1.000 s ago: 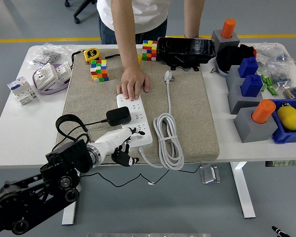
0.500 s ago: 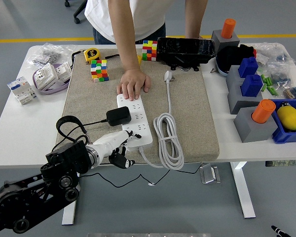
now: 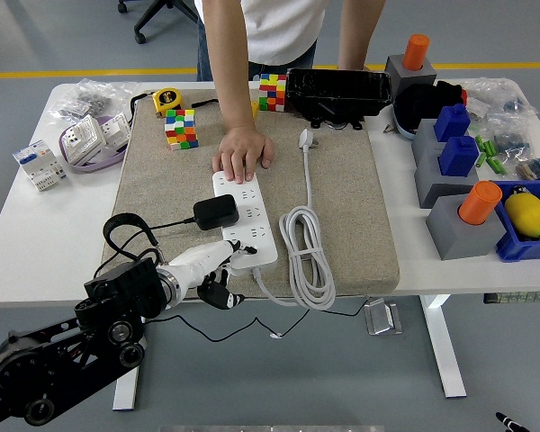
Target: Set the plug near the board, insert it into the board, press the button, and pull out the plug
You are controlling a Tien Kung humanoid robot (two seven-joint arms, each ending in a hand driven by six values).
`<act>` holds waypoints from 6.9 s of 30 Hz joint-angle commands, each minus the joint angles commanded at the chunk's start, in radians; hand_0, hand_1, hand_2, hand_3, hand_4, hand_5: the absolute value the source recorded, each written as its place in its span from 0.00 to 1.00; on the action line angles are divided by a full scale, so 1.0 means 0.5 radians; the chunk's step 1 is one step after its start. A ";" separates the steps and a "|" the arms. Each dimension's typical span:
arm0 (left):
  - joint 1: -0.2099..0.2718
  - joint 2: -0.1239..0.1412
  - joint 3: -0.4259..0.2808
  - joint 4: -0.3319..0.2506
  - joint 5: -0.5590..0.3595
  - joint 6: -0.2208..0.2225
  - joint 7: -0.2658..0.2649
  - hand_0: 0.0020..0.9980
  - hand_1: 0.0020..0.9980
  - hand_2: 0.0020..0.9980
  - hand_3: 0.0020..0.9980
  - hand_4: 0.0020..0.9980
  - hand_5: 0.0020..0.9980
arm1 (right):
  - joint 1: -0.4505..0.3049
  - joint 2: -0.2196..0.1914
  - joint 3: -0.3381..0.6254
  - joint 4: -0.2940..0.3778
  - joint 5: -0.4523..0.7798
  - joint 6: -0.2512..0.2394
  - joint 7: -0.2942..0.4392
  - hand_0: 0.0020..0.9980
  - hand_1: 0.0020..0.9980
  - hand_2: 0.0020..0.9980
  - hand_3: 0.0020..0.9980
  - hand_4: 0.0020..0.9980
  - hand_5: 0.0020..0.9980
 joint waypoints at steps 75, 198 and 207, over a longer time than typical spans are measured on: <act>0.031 0.006 -0.088 0.098 0.057 0.178 -0.448 0.06 0.09 0.15 0.78 0.77 0.00 | 0.005 -0.001 -0.011 -0.001 0.007 0.000 0.001 0.61 0.64 0.64 0.55 0.95 0.49; -0.338 -0.102 0.030 1.255 -0.236 0.985 -1.310 0.37 0.34 0.45 0.51 0.63 0.05 | -0.008 0.005 0.003 0.015 0.013 0.000 0.001 0.61 0.64 0.64 0.56 0.96 0.49; -0.336 -0.109 0.070 1.351 -0.323 0.956 -1.292 0.50 0.47 0.53 0.55 0.69 0.11 | -0.007 0.007 -0.001 0.017 0.014 0.000 0.002 0.61 0.64 0.64 0.55 0.96 0.49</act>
